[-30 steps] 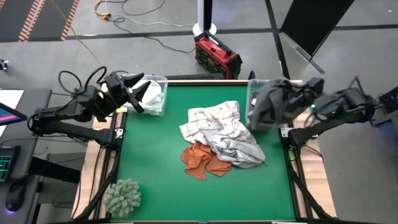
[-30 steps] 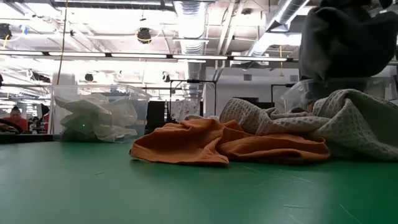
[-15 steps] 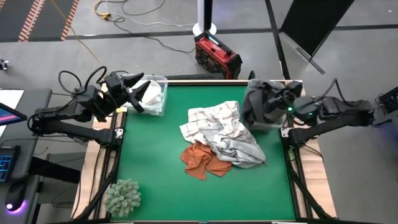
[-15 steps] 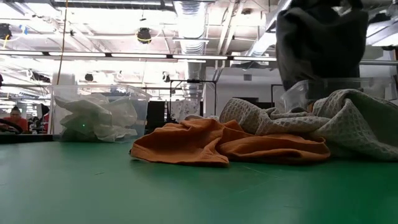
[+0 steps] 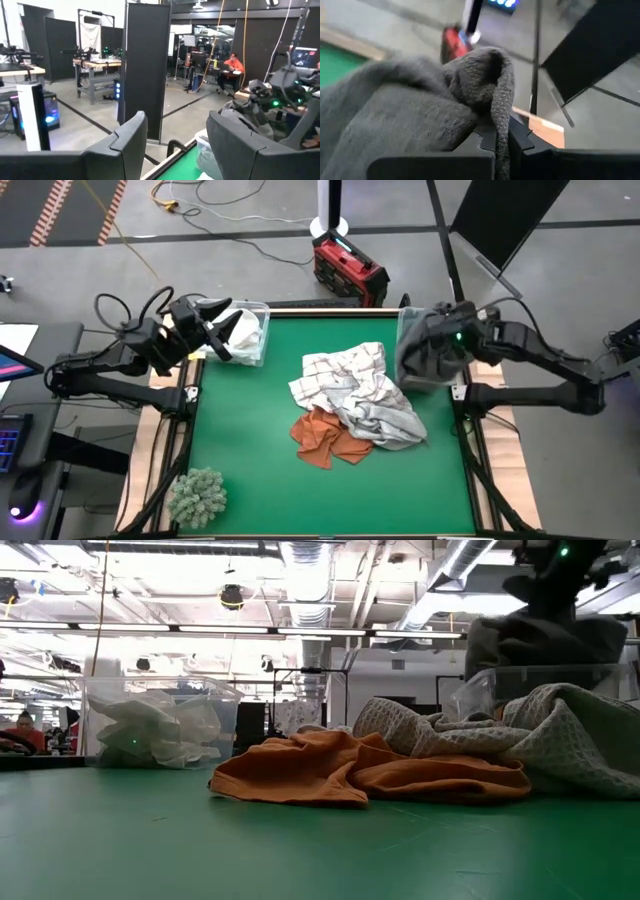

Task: Sort towels by color in basket
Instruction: Put the dark gray towel into the right transparent bin

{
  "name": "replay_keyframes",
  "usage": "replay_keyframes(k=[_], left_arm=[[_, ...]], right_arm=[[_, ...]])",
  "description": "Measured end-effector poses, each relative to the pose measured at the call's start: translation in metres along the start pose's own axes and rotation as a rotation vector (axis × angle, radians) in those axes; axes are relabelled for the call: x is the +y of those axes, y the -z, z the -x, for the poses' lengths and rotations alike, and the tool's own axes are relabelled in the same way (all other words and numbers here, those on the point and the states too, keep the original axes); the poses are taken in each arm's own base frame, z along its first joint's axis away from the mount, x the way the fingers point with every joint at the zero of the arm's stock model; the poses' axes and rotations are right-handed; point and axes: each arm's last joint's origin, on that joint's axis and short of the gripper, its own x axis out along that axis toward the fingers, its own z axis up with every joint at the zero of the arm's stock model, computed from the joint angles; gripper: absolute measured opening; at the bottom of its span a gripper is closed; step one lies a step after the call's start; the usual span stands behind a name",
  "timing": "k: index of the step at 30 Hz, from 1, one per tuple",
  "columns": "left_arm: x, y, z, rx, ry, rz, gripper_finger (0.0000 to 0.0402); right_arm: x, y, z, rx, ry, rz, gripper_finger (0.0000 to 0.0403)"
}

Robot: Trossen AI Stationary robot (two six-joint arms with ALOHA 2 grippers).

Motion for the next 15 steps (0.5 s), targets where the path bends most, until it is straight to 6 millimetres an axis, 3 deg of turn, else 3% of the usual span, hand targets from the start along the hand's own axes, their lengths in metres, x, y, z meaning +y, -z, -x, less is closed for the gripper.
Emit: replay_keyframes(k=[5, 15], left_arm=[[0.000, 0.001, 0.000, 0.006, -0.012, -0.004, 0.0194], [0.001, 0.003, 0.000, 0.029, -0.036, -0.009, 0.0194]], right_arm=[[0.016, 0.004, -0.027, 0.144, -0.180, 0.202, 0.0031], [0.063, 0.008, -0.075, 0.297, -0.312, 0.745, 0.0031]])
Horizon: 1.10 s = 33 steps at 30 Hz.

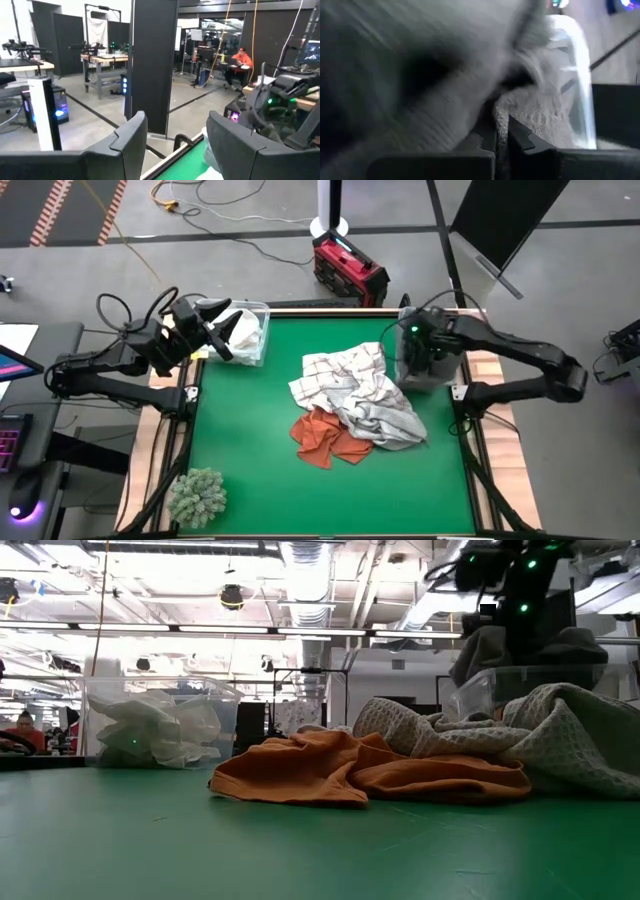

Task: Sort towels by color in basket
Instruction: Put the dark gray towel into the right transparent bin

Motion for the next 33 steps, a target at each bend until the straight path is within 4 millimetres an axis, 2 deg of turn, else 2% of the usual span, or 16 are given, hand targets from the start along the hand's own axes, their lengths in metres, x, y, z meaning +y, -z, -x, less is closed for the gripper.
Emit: replay_keyframes(k=[4, 9, 12, 16, 20, 22, 25, 30, 32, 33], left_arm=[[0.000, 0.003, 0.000, 0.021, -0.001, 0.013, 0.0194], [0.000, 0.005, 0.000, 0.041, -0.002, 0.020, 0.0194], [0.000, 0.005, 0.000, 0.040, -0.002, 0.020, 0.0194], [0.000, 0.005, 0.000, 0.041, -0.006, 0.019, 0.0194], [0.000, 0.005, 0.000, 0.041, -0.007, 0.008, 0.0194], [0.001, 0.005, 0.000, 0.040, -0.008, 0.008, 0.0194], [0.001, 0.005, 0.000, 0.040, -0.007, 0.009, 0.0194], [0.001, 0.005, 0.000, 0.040, -0.007, 0.009, 0.0194], [0.000, 0.005, 0.000, 0.040, -0.007, 0.009, 0.0194], [0.000, 0.005, 0.000, 0.040, -0.007, 0.009, 0.0194]], right_arm=[[0.005, -0.006, -0.015, 0.073, -0.021, 0.066, 0.0031], [0.018, -0.012, -0.031, 0.081, -0.038, 0.151, 0.0030], [0.024, -0.012, -0.042, 0.085, -0.137, 0.181, 0.0030], [0.027, -0.007, -0.057, 0.111, -0.280, 0.136, 0.0030], [0.023, -0.001, -0.068, 0.067, -0.457, 0.078, 0.0030], [0.019, 0.000, -0.070, 0.054, -0.488, 0.050, 0.0031], [0.012, 0.002, -0.074, 0.067, -0.430, 0.025, 0.0031], [0.003, 0.000, -0.076, 0.146, -0.068, 0.086, 0.0030], [0.003, -0.002, -0.077, 0.126, -0.065, 0.123, 0.0031], [0.004, -0.002, -0.077, 0.094, -0.134, 0.135, 0.0031]])
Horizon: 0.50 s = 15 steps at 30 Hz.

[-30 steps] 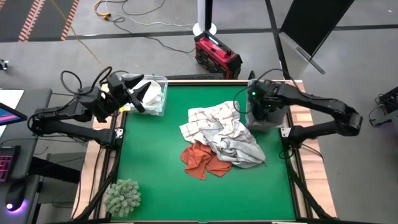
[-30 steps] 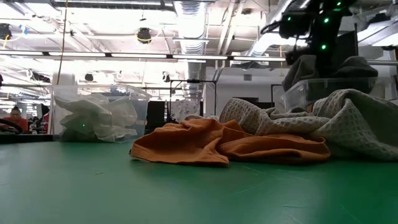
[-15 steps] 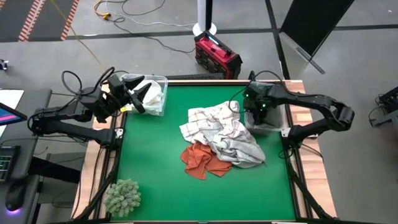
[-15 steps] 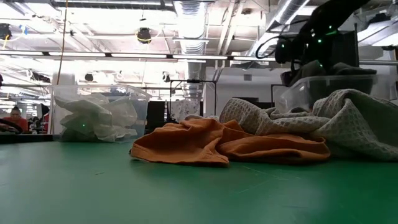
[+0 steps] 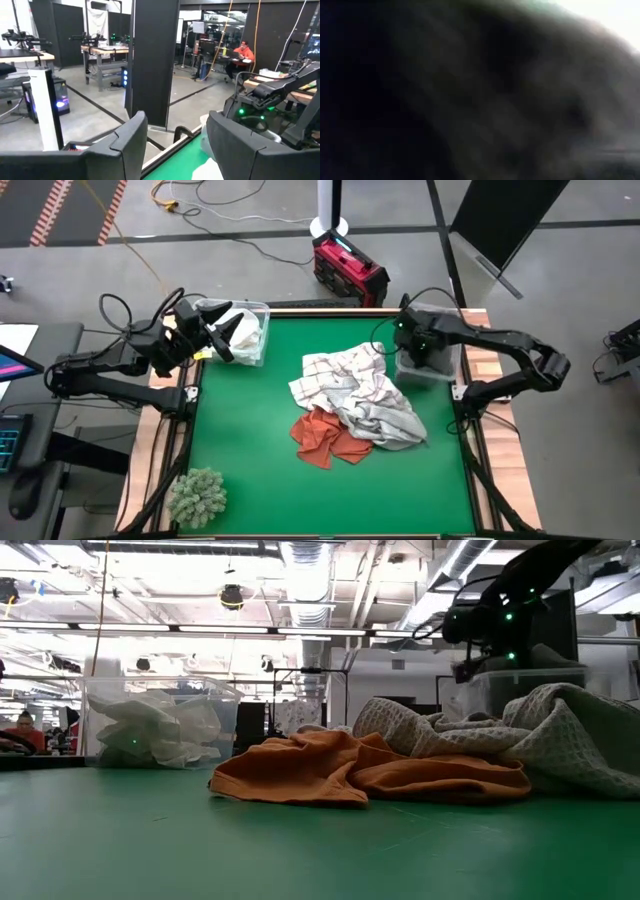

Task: Sort towels by color in basket
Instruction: Put the dark gray towel into the right transparent bin

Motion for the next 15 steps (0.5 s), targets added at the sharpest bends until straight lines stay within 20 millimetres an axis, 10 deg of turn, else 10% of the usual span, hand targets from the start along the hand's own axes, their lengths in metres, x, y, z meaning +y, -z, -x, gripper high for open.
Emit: replay_keyframes(k=[6, 15], left_arm=[[0.002, -0.002, 0.002, -0.008, 0.003, 0.027, 0.0194], [0.007, -0.006, 0.008, -0.026, 0.004, 0.047, 0.0194]], right_arm=[[0.007, 0.001, 0.002, -0.169, -0.430, -0.060, 0.0031], [-0.003, 0.009, 0.023, -0.091, 0.013, -0.079, 0.0032]])
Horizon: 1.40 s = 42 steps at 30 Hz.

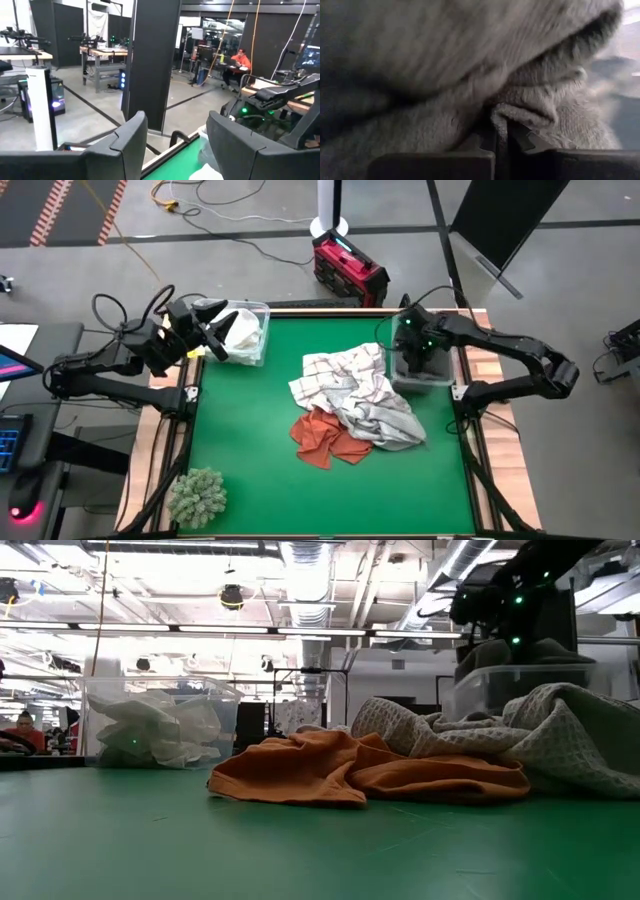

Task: Sort towels by color in basket
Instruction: Put the dark gray towel into the right transparent bin

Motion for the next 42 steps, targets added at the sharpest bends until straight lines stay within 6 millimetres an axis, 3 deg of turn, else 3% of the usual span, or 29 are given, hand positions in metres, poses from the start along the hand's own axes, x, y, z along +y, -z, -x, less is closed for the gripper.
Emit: replay_keyframes(k=[3, 7, 11, 18, 29, 38, 42], left_arm=[[0.002, -0.002, 0.002, -0.008, 0.000, 0.008, 0.0194], [0.003, -0.003, 0.004, -0.014, 0.001, 0.013, 0.0194], [0.004, -0.003, 0.005, -0.016, -0.003, 0.006, 0.0194], [0.004, -0.004, 0.005, -0.017, -0.005, -0.015, 0.0194], [0.004, -0.002, 0.005, -0.003, -0.006, -0.005, 0.0194], [0.005, -0.002, 0.005, 0.000, -0.006, -0.023, 0.0194], [0.004, -0.002, 0.005, -0.001, -0.006, -0.043, 0.0194]], right_arm=[[0.005, 0.004, 0.012, 0.071, 0.174, 0.088, 0.0031], [0.009, 0.008, 0.025, 0.027, 0.153, 0.161, 0.0033], [0.008, 0.014, 0.026, 0.055, 0.126, 0.118, 0.0034], [0.007, 0.026, 0.002, -0.008, -0.107, -0.092, 0.0042], [-0.003, 0.046, -0.030, -0.047, -0.110, -0.418, 0.0041], [-0.003, 0.052, -0.057, 0.013, -0.159, -0.426, 0.0071], [-0.007, 0.048, -0.053, 0.057, -0.177, -0.427, 0.0111]])
